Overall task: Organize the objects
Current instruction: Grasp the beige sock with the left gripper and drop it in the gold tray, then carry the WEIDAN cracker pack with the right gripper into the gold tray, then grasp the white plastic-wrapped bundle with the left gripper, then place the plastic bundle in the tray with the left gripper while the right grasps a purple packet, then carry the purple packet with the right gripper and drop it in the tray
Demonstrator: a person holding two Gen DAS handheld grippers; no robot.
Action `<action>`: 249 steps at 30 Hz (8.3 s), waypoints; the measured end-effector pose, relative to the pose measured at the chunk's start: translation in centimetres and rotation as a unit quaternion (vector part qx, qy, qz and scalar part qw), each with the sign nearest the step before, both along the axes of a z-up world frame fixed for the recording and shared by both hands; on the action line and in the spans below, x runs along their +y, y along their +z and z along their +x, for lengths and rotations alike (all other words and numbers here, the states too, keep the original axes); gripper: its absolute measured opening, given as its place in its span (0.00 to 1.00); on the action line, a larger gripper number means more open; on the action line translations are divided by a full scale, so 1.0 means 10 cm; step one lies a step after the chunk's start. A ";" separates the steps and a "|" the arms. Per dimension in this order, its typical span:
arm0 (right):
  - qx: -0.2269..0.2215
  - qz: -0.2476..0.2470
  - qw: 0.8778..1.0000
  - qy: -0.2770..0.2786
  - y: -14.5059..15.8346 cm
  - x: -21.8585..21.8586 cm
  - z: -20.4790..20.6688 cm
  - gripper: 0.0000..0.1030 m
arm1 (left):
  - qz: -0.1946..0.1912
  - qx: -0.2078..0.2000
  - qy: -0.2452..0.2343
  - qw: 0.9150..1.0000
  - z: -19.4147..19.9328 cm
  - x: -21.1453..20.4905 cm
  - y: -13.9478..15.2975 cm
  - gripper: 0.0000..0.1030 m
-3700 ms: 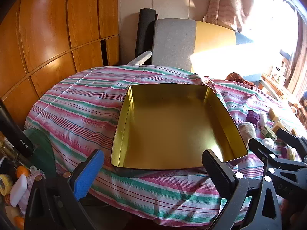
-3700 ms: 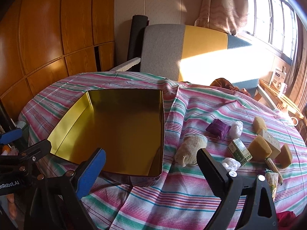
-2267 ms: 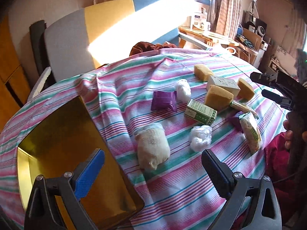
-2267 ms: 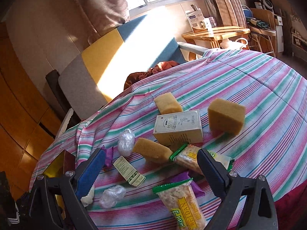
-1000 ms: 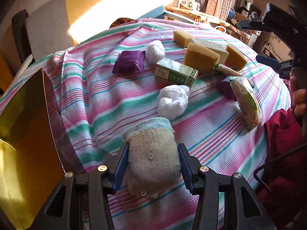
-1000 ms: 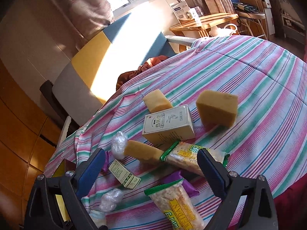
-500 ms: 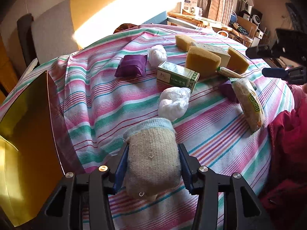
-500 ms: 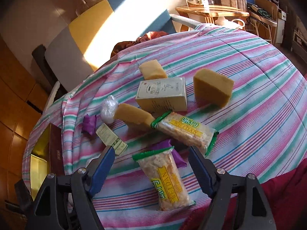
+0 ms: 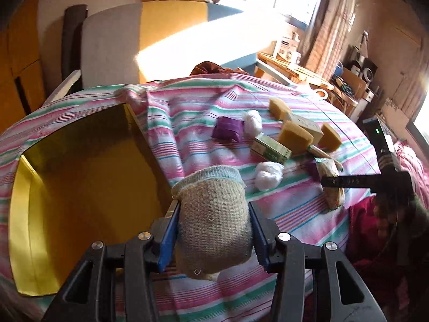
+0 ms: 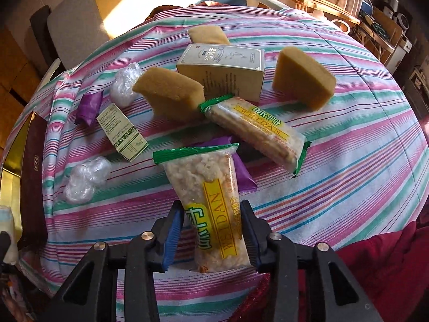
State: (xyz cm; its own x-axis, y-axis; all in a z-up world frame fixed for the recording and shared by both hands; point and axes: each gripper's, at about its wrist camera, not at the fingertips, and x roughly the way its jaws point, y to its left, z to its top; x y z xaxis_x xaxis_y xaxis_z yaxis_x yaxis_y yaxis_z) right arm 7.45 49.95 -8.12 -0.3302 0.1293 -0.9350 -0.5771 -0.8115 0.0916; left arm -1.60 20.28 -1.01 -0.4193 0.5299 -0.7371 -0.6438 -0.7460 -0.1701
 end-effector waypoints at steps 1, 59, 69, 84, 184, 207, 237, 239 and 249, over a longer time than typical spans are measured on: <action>0.001 0.000 1.000 0.001 0.00 0.00 0.01 0.41 | 0.007 -0.007 0.018 1.000 -0.11 -0.15 0.04 0.48; 0.076 -0.077 0.930 0.351 0.81 -2.76 -1.69 0.39 | 0.023 0.008 0.324 0.946 -0.34 -2.60 -0.10 0.67; -0.046 -0.128 0.932 0.336 0.10 -3.67 -2.52 0.39 | 0.036 -0.013 0.347 0.937 -0.26 -2.89 -0.21 0.67; 0.014 -0.220 0.923 0.316 0.16 -3.75 -2.59 0.55 | 0.030 -0.007 0.359 0.933 -0.25 -2.93 -0.23 0.69; 0.187 -0.104 0.972 -0.099 0.25 0.96 -0.01 0.66 | -0.100 0.018 -0.093 0.990 0.21 1.37 -0.86 0.35; 0.014 -0.091 0.996 0.018 -0.22 0.48 -0.41 0.45 | -0.085 0.029 -0.077 0.993 0.23 1.34 -0.88 0.36; -0.026 0.034 0.994 0.102 -0.24 0.17 -0.42 0.39 | -0.093 0.020 0.191 0.977 -0.56 -1.54 -0.26 0.35; -0.027 0.036 0.994 0.103 -0.24 0.18 -0.41 0.39 | -0.101 0.015 0.208 0.973 -0.63 -1.68 -0.33 0.35; -0.030 0.044 0.993 0.105 -0.24 0.24 -0.38 0.39 | -0.118 0.011 0.231 0.966 -0.63 -1.87 -0.48 0.51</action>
